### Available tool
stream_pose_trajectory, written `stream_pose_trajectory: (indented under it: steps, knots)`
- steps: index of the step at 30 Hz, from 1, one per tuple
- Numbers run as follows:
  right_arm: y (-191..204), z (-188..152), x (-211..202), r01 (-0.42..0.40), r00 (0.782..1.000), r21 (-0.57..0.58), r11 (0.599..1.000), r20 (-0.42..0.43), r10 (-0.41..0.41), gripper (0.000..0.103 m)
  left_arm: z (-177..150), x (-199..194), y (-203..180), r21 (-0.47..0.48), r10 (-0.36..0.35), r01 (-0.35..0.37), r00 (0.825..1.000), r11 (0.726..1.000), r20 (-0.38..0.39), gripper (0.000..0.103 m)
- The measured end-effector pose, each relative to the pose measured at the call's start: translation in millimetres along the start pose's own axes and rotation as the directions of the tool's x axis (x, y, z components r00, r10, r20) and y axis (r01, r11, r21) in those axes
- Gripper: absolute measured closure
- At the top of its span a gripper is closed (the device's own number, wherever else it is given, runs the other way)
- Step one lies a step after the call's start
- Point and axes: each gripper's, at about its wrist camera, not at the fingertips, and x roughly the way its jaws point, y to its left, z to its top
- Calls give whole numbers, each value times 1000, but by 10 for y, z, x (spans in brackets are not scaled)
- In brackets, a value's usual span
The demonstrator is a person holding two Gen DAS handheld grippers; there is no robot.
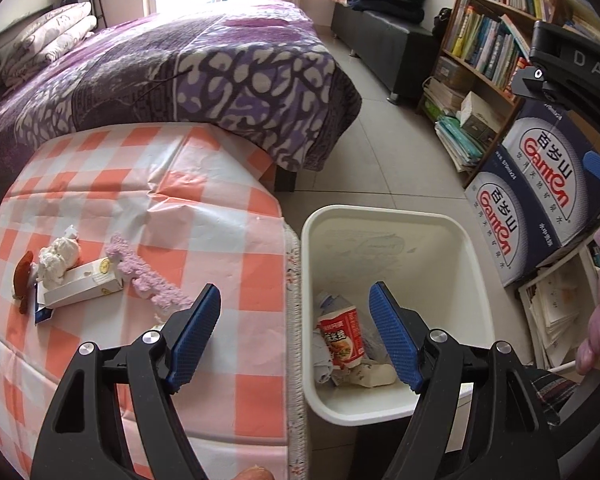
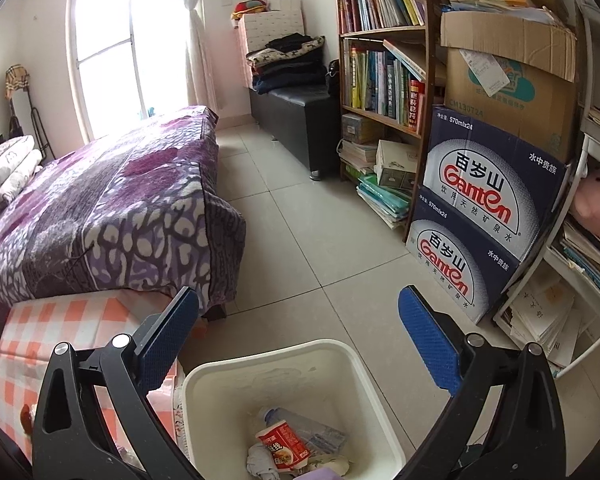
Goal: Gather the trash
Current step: 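Grasp the white tissue bundle with the left gripper and lift it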
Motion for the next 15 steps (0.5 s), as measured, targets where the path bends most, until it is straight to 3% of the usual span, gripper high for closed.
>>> stream_pose_trajectory:
  steps: [6, 11, 15]
  knots:
    - [188, -48, 31, -12, 1000, -40, 999, -25, 11, 7, -8, 71, 279, -35, 51, -52, 998, 998, -42, 24]
    - [389, -125, 106, -36, 996, -94, 995, -81, 28, 7, 13, 168, 617, -49, 60, -67, 990, 997, -128, 24]
    - [525, -173, 115, -54, 995, -121, 991, -95, 43, 7, -10, 296, 891, -55, 29, -43, 969, 998, -245, 24]
